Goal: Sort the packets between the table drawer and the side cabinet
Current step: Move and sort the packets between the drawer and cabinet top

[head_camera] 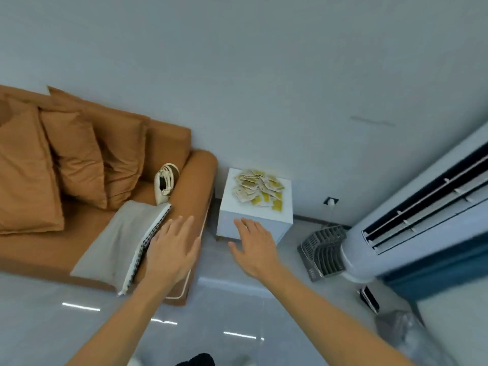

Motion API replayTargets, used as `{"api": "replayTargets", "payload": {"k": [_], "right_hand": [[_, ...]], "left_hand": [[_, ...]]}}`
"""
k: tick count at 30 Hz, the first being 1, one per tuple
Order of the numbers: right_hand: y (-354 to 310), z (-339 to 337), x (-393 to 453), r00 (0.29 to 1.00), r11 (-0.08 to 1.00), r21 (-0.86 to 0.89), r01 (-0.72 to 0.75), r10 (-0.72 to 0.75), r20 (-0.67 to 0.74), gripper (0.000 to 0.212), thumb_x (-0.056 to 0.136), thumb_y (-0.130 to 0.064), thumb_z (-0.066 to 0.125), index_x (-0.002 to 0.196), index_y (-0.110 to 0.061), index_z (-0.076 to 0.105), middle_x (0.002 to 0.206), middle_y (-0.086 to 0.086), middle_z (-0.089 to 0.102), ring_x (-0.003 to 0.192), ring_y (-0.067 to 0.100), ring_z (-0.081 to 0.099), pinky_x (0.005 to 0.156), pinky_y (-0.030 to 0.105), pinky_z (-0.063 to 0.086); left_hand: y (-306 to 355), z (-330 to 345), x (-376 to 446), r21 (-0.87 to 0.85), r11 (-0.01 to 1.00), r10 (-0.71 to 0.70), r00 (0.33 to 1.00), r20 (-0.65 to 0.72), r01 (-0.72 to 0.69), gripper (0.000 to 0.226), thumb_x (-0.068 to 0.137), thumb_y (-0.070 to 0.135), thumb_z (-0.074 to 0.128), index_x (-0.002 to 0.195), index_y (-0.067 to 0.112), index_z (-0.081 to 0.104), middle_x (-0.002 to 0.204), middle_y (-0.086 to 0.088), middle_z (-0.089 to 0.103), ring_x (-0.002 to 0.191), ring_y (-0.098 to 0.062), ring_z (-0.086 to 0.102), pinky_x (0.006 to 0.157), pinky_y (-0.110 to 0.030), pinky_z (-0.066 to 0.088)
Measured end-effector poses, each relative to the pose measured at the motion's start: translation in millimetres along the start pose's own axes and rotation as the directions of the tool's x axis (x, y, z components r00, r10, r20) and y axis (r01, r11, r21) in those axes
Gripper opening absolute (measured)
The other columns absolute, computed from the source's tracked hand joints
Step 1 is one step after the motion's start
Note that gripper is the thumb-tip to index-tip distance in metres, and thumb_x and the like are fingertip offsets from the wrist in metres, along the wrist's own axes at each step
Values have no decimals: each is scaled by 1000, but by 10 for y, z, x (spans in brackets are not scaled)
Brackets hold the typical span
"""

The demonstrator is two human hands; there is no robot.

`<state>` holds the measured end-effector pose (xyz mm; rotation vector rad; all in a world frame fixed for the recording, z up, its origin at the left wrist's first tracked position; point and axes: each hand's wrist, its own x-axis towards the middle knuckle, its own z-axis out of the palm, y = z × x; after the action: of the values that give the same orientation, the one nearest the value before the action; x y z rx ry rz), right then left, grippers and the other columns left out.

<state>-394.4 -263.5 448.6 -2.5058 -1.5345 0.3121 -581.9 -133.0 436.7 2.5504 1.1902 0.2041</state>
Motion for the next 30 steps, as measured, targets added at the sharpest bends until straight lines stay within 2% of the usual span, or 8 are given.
{"api": "replayTargets", "payload": {"k": [4, 9, 13, 19, 23, 30], "right_hand": [[959, -189, -3, 995, 995, 15, -100, 100, 19, 65, 101, -52, 43, 157, -21, 31, 161, 2, 35, 147, 24, 31, 119, 42, 32], [1604, -199, 438, 987, 984, 83, -158, 154, 48, 66, 102, -51, 40, 159, -21, 26, 164, 1, 29, 151, 23, 25, 120, 42, 29], [1991, -93, 1063, 982, 979, 102, -174, 166, 88, 65, 102, -49, 42, 159, -20, 27, 164, 2, 30, 149, 23, 27, 118, 43, 32], [2675, 164, 2304, 960, 964, 101, -247, 230, 158, 63, 103, -46, 42, 158, -20, 27, 162, 2, 31, 147, 24, 29, 115, 45, 37], [3130, 363, 3104, 924, 942, 92, -324, 294, 244, 63, 102, -44, 45, 157, -17, 30, 160, 3, 36, 144, 25, 33, 113, 44, 40], [4036, 975, 4464, 903, 938, 61, -341, 309, 300, 65, 102, -42, 49, 157, -16, 29, 162, 6, 31, 148, 27, 28, 115, 46, 38]], "left_hand": [[780, 229, 351, 45, 995, 87, 995, 56, -89, 61, 99, 55, 36, 154, 28, 38, 156, -2, 43, 143, -27, 38, 110, -44, 40], [1176, 465, 956, 51, 992, 106, 988, 113, -112, 68, 95, 60, 25, 153, 28, 37, 152, 0, 46, 140, -22, 41, 104, -41, 45], [1269, 745, 1604, 33, 994, 98, 983, 153, -104, 70, 94, 61, 21, 155, 28, 34, 153, 1, 44, 141, -20, 38, 104, -40, 45], [1254, 1384, 2997, -26, 996, 93, 968, 234, -89, 60, 101, 52, 38, 156, 28, 31, 155, 3, 42, 142, -18, 36, 104, -40, 46], [1257, 1655, 3975, -35, 995, 98, 937, 335, -92, 66, 96, 55, 29, 156, 27, 31, 156, 3, 41, 143, -19, 35, 104, -40, 46], [1287, 2485, 5517, -47, 976, 213, 892, 397, -213, 60, 104, 42, 42, 159, 24, 27, 161, 7, 32, 149, -14, 25, 112, -34, 37]]}}
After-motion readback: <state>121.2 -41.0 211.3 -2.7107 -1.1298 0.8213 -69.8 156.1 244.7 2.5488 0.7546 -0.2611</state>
